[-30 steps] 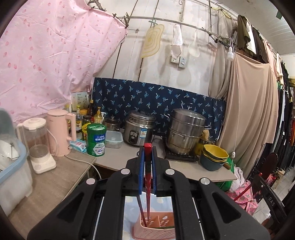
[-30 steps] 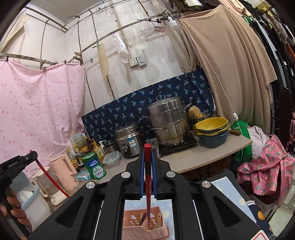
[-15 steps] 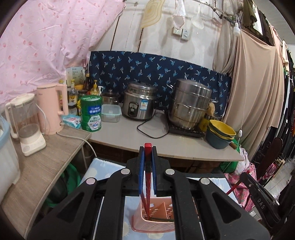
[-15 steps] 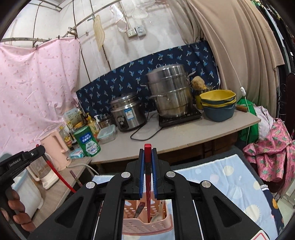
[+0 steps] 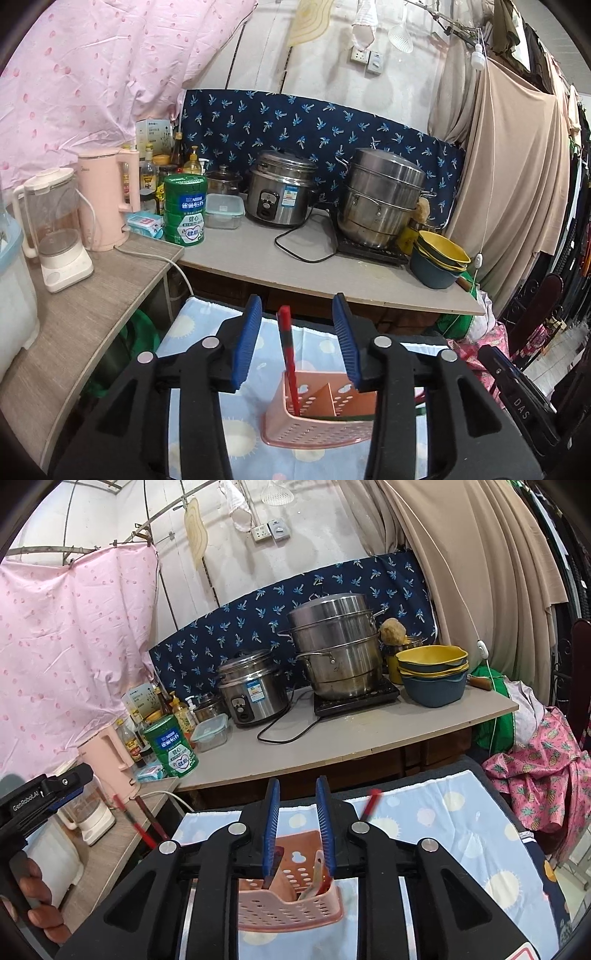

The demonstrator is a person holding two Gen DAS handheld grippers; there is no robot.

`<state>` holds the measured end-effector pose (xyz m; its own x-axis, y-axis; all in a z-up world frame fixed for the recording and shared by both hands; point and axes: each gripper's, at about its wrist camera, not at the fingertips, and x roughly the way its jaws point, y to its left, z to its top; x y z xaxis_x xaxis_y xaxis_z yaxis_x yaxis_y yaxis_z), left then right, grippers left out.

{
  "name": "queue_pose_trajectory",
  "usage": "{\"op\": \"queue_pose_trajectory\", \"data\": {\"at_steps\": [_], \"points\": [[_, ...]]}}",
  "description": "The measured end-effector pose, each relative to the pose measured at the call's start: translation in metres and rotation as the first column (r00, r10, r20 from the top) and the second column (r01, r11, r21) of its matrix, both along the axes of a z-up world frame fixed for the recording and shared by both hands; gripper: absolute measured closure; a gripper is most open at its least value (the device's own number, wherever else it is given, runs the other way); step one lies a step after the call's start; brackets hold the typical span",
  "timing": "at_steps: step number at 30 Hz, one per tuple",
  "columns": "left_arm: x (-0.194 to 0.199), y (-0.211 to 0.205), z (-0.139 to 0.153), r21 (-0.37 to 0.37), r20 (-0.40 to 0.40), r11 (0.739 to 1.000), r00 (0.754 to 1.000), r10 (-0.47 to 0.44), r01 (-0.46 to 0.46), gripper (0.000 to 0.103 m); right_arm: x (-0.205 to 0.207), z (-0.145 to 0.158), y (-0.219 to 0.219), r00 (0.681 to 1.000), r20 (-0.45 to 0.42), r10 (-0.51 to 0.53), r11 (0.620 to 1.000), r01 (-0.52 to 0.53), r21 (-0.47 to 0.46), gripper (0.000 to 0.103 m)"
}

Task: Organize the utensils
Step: 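Open both tools to drop the red chopsticks into the pink basket, then move both open tools back down over the dark red chopsticks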

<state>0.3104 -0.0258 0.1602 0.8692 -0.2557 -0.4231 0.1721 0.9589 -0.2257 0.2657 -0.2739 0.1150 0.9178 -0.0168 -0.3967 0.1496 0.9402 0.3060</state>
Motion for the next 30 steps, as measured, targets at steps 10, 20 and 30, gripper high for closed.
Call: {"op": "queue_pose_trajectory", "data": {"at_steps": [10, 20, 30], "points": [[-0.045, 0.010, -0.011, 0.002, -0.078, 0.999, 0.996, -0.039, 0.040, 0.049, -0.055, 0.002, 0.008, 0.999, -0.007, 0.032, 0.999, -0.032, 0.038, 0.072], [-0.118, 0.021, -0.078, 0.029, -0.253, 0.995, 0.964, -0.085, 0.095, 0.042, -0.137, -0.057, 0.030, 0.981, -0.160, 0.107, 0.989, -0.088, 0.120, 0.072], [-0.182, 0.026, -0.164, 0.040, -0.431, 0.990, 0.896, -0.107, 0.137, 0.042, -0.218, -0.136, 0.063, 0.918, -0.369, 0.147, 0.989, -0.135, 0.058, 0.072]]}}
